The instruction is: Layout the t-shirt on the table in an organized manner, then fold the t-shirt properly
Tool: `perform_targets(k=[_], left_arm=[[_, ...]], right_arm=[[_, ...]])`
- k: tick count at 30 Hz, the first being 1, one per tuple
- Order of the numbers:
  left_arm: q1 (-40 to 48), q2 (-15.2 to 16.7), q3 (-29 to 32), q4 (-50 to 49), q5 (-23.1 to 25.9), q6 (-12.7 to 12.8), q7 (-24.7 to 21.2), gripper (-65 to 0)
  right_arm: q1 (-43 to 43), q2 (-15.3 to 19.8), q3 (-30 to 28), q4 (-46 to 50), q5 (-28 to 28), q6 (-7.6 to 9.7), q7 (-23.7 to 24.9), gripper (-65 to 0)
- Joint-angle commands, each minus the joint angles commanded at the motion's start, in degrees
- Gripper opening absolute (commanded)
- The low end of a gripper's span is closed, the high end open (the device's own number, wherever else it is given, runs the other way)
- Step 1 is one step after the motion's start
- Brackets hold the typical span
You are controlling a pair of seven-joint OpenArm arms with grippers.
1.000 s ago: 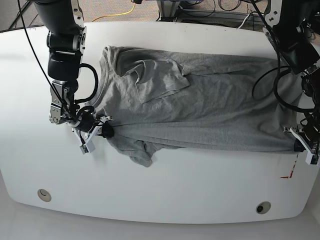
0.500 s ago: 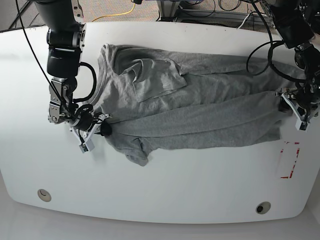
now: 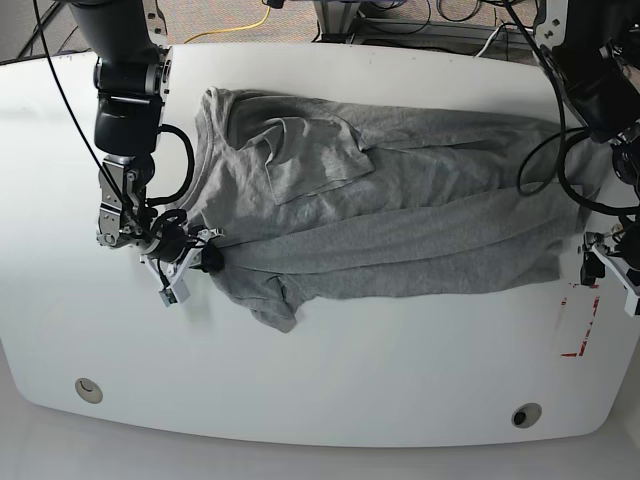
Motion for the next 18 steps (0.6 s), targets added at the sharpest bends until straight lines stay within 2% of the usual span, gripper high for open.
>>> perform_targets(k=[11,14,18], left_arm=[[-2.99,0.35,6.51,-19.25,-0.35,0.00,-14.42,-17.2],[-4.04,1.67,6.51,-22.86,-0.09,0.00,-16.35,-17.2],[-4.40,1.93,6.51,-26.37,-0.09,0.00,-18.29,-17.2]], right_arm=[[0.00,0.00,0.00,0.00,0.18,0.00,0.00,-64.8],[0.00,0.00,0.00,0.00,0.26,0.00,0.00,-64.8],[0.00,0.00,0.00,0.00,0.35,0.00,0.00,-64.8]])
